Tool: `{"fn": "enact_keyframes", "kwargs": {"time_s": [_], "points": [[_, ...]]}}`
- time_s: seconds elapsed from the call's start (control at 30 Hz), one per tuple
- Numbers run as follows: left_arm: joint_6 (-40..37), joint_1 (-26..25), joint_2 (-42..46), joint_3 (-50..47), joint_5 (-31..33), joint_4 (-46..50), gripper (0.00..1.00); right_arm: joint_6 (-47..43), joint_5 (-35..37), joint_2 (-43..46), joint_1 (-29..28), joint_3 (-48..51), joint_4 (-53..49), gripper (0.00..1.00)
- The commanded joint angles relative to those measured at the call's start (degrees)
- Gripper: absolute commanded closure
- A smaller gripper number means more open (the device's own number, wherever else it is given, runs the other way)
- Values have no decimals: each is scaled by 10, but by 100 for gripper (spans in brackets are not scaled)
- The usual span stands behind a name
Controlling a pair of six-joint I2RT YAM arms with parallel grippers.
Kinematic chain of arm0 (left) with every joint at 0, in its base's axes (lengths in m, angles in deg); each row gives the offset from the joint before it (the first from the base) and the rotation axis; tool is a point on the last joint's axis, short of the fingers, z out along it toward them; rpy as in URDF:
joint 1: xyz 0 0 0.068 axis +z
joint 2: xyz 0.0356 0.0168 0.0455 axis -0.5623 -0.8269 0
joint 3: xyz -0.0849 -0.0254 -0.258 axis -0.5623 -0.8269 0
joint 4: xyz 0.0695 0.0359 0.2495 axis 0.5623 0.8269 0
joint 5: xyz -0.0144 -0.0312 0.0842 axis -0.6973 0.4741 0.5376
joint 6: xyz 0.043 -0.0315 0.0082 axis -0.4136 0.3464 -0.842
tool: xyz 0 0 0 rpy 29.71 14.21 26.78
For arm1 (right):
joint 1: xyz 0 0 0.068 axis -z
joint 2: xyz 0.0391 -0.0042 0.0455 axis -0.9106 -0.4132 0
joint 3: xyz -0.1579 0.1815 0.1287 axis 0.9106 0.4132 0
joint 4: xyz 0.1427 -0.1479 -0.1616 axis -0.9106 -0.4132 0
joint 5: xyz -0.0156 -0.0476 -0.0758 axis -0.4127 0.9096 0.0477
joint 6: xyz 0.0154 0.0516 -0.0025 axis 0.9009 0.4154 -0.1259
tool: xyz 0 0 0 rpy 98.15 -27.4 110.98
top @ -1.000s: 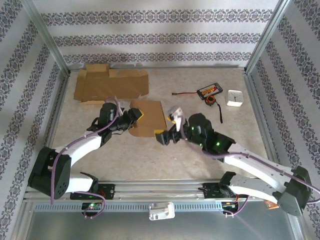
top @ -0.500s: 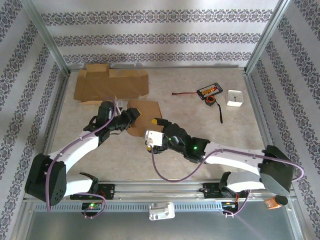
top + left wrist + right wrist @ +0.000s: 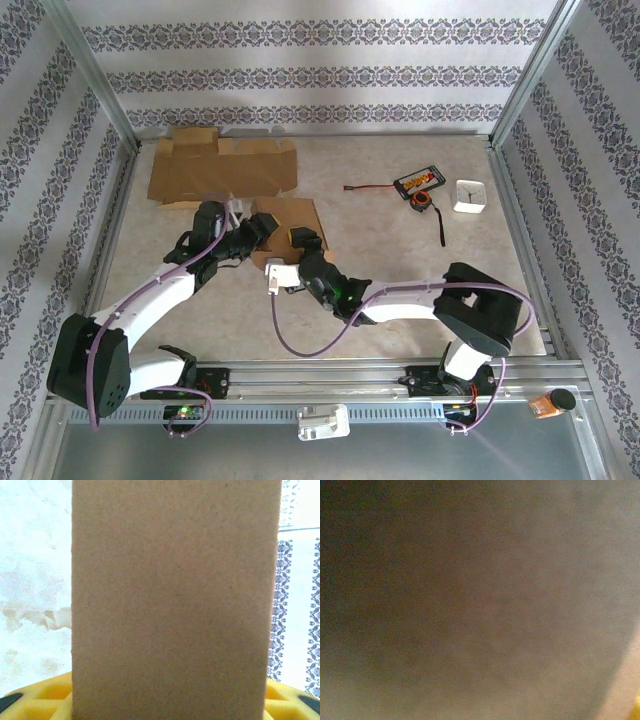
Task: Fold the paper box
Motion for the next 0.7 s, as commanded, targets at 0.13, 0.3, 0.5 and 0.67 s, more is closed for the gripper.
{"fn": "enact_keyframes", "kwargs": {"time_s": [0.13, 0.3, 0.5, 0.67], "points": [[18, -4, 23, -3, -3, 4, 72, -39, 78, -48, -2, -15, 123, 27], [19, -5, 27, -2, -1, 7, 72, -63, 92, -57, -2, -6, 156, 43], [-17, -5, 45, 11, 15, 36, 55, -34, 70, -11, -2, 16, 103, 54], [-133, -4, 112, 51, 103, 125, 36, 30, 34, 67, 11, 51, -3, 60]]}}
